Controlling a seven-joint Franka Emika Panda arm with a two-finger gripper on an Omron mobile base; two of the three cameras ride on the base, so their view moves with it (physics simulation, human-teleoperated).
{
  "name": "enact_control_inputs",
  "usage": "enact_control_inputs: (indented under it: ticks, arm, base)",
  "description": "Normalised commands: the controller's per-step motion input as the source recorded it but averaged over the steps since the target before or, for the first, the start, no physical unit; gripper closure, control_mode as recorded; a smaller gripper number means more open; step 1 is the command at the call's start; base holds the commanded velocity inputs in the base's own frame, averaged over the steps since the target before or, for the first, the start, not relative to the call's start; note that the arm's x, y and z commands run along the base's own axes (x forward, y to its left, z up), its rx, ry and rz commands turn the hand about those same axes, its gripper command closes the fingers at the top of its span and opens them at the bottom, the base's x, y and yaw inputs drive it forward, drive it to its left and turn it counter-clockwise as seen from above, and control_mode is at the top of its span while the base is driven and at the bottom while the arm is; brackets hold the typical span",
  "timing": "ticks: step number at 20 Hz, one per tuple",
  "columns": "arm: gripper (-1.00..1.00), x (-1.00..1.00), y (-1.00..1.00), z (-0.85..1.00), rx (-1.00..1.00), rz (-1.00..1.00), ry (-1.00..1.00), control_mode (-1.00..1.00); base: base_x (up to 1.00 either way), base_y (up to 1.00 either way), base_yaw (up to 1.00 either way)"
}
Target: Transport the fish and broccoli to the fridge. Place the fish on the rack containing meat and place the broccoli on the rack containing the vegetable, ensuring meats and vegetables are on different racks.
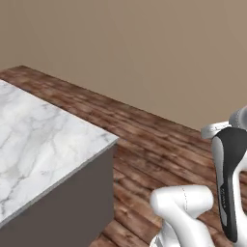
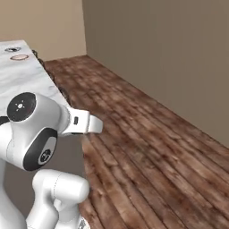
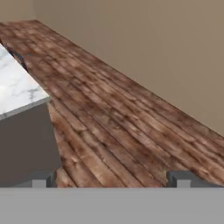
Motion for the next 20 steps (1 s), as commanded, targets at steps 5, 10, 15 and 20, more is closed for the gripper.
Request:
enact_control_inputs:
  ticks: [5, 10, 15, 20]
  arm:
    - [-1.00, 0.00, 0.00, 0.00, 0.00, 0.00, 0.00, 1.00]
    - [-1.00, 0.00, 0.00, 0.00, 0.00, 0.00, 0.00, 1.00]
    - [-1.00, 0.00, 0.00, 0.00, 0.00, 0.00, 0.00, 1.00]
    - [-1.00, 0.00, 0.00, 0.00, 0.00, 0.00, 0.00, 1.00]
  base:
    - [0.05, -1.00, 0.43]
    - [0.16, -1.00, 0.49]
    - [0.28, -1.00, 0.43]
    - [0.35, -1.00, 0.30]
